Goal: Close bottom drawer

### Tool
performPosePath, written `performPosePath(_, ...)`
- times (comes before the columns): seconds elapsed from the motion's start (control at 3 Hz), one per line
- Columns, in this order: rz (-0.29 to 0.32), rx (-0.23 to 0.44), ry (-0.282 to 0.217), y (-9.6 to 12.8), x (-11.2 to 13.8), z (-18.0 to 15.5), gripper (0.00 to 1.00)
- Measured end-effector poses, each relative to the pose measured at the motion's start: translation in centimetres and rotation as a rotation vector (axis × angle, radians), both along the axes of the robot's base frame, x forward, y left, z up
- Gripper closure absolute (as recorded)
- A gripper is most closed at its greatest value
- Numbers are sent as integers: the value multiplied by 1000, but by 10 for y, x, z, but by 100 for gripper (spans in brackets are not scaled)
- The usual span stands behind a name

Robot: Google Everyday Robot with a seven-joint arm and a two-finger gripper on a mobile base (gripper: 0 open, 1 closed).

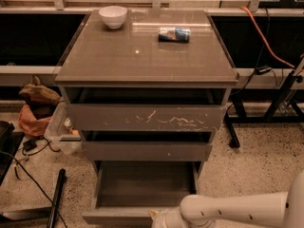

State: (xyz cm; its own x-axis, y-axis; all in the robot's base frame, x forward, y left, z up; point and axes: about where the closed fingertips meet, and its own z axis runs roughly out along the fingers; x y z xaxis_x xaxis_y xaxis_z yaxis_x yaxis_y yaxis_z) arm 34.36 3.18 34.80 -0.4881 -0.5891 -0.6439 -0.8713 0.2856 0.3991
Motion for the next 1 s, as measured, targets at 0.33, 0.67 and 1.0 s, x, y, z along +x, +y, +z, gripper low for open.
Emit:
performPosePath(0.33,0,0,0,0,0,0,0)
performPosePath(0.67,-2,4,32,3,-8,-38,0)
performPosePath(1.0,-3,5,101,1,-19,-108,0)
